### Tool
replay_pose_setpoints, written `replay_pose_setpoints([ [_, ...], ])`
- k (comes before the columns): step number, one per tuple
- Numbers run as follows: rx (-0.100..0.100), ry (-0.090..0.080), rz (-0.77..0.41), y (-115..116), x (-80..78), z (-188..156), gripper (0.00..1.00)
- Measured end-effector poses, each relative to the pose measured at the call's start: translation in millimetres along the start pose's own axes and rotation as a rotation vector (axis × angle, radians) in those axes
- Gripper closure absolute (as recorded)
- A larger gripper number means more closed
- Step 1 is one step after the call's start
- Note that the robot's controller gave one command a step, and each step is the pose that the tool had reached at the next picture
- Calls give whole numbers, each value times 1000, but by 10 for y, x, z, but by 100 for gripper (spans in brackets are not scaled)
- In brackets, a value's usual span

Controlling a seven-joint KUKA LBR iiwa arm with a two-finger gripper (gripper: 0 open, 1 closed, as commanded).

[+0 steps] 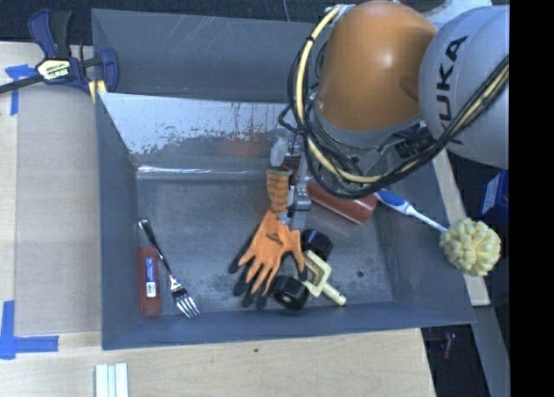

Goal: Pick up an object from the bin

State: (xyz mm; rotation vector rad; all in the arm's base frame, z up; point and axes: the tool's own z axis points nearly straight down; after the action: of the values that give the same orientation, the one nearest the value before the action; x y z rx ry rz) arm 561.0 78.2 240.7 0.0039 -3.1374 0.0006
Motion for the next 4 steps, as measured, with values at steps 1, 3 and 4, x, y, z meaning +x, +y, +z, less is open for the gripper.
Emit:
replay_pose_setpoints([
  [1, -1, -8, 2, -3, -15, -41, 0],
  [3, -2, -12, -1, 136, -872, -37, 0],
  [4, -2, -13, 52, -545, -209, 123, 0],
])
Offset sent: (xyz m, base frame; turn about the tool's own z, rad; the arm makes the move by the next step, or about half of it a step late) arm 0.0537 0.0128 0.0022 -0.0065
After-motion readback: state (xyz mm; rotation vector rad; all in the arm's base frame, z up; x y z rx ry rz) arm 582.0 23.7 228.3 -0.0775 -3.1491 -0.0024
